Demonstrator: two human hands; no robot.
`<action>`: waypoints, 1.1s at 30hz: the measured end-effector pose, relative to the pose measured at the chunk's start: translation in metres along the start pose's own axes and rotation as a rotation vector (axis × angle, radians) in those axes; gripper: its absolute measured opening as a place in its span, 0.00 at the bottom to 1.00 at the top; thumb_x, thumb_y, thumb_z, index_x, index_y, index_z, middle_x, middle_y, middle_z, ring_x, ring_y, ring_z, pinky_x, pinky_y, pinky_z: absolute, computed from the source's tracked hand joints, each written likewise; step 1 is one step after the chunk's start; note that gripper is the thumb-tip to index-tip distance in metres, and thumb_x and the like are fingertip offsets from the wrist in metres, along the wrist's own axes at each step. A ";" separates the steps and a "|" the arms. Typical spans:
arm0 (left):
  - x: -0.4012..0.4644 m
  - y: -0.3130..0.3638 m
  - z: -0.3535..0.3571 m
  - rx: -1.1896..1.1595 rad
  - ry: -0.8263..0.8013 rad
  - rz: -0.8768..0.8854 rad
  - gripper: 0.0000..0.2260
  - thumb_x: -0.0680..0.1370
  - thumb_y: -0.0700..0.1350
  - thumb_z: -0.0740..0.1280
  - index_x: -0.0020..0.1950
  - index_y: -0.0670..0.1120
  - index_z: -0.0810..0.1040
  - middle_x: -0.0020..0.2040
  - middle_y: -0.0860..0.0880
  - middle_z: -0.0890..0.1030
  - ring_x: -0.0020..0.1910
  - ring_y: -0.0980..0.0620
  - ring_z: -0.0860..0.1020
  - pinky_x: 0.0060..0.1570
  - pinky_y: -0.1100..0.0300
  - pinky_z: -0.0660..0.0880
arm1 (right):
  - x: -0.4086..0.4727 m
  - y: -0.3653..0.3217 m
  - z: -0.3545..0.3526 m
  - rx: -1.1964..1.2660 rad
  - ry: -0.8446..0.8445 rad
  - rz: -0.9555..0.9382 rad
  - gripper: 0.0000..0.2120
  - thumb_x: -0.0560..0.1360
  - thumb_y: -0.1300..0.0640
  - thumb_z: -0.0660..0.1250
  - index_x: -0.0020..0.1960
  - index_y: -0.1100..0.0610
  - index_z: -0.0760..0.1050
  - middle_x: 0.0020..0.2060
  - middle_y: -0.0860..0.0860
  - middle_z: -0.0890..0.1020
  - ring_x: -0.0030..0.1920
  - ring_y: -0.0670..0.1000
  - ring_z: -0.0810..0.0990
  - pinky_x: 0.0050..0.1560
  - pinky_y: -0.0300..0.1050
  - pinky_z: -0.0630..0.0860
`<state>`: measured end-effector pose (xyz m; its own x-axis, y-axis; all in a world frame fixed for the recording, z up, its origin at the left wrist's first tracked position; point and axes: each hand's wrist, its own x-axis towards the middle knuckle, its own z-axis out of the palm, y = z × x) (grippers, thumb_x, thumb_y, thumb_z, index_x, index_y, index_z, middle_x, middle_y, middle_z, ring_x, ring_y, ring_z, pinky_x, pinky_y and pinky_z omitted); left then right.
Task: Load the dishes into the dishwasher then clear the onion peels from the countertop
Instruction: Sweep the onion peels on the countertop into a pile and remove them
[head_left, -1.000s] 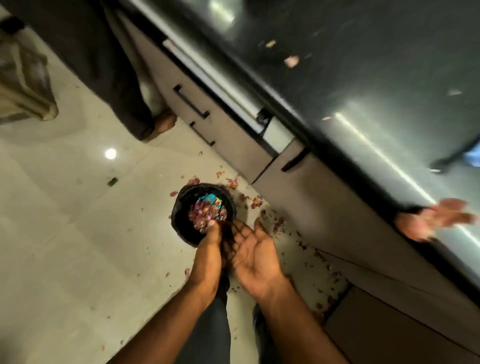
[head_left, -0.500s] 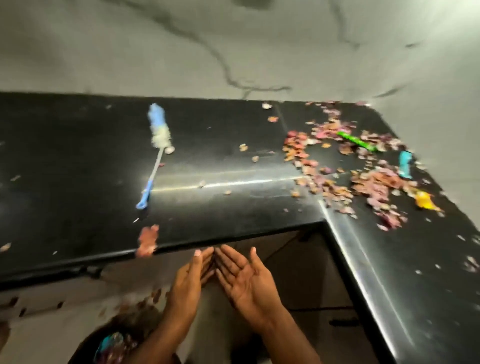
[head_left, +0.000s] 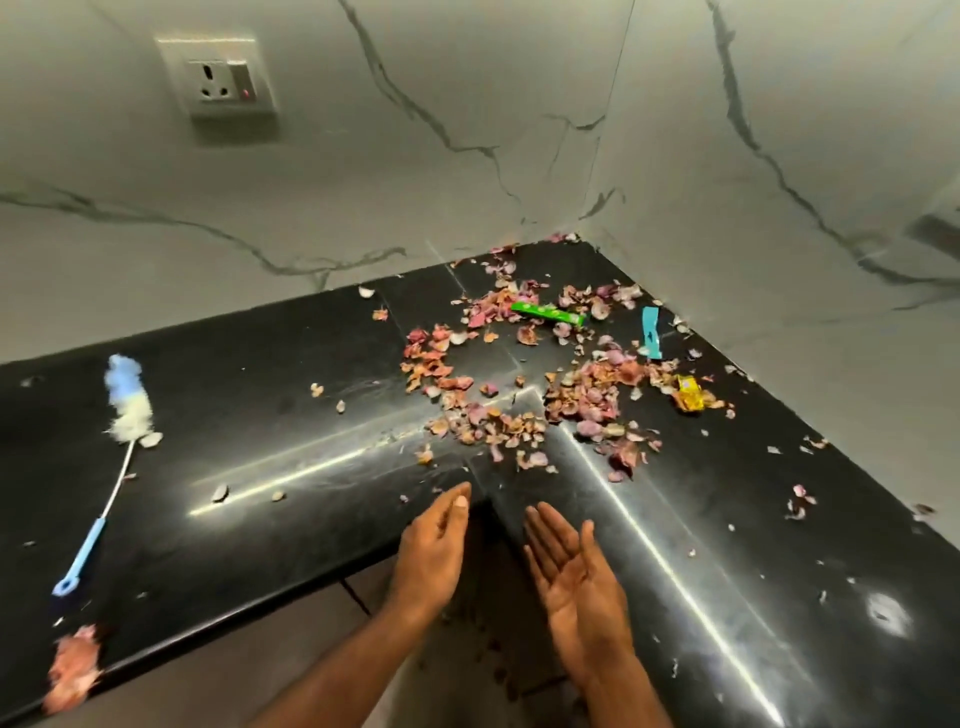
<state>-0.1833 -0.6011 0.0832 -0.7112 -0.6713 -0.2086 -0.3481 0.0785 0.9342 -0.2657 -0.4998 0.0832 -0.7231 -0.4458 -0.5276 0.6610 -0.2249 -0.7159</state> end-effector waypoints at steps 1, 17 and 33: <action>0.007 -0.002 -0.001 0.169 0.049 0.054 0.17 0.86 0.52 0.61 0.75 0.58 0.73 0.62 0.51 0.83 0.61 0.54 0.81 0.59 0.64 0.76 | 0.004 -0.009 -0.043 -0.003 0.065 -0.065 0.25 0.85 0.43 0.54 0.70 0.58 0.77 0.67 0.54 0.82 0.71 0.51 0.77 0.77 0.50 0.65; 0.164 -0.016 0.028 1.023 -0.061 0.134 0.44 0.80 0.72 0.40 0.83 0.40 0.35 0.82 0.36 0.35 0.81 0.38 0.33 0.78 0.40 0.32 | 0.086 -0.045 -0.081 -1.070 0.472 -0.444 0.27 0.86 0.44 0.57 0.83 0.47 0.60 0.82 0.44 0.60 0.82 0.46 0.57 0.81 0.53 0.57; 0.246 0.028 0.006 0.106 -0.083 0.438 0.10 0.82 0.45 0.71 0.64 0.50 0.83 0.60 0.54 0.84 0.56 0.64 0.83 0.57 0.59 0.82 | 0.140 -0.020 0.019 -1.662 -0.090 -0.729 0.29 0.87 0.46 0.51 0.85 0.54 0.50 0.84 0.48 0.46 0.83 0.44 0.38 0.83 0.49 0.43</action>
<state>-0.3715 -0.7601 0.0563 -0.8505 -0.4969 0.1726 -0.0614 0.4196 0.9056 -0.3764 -0.5741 0.0319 -0.6947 -0.7176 0.0486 -0.6542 0.6023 -0.4574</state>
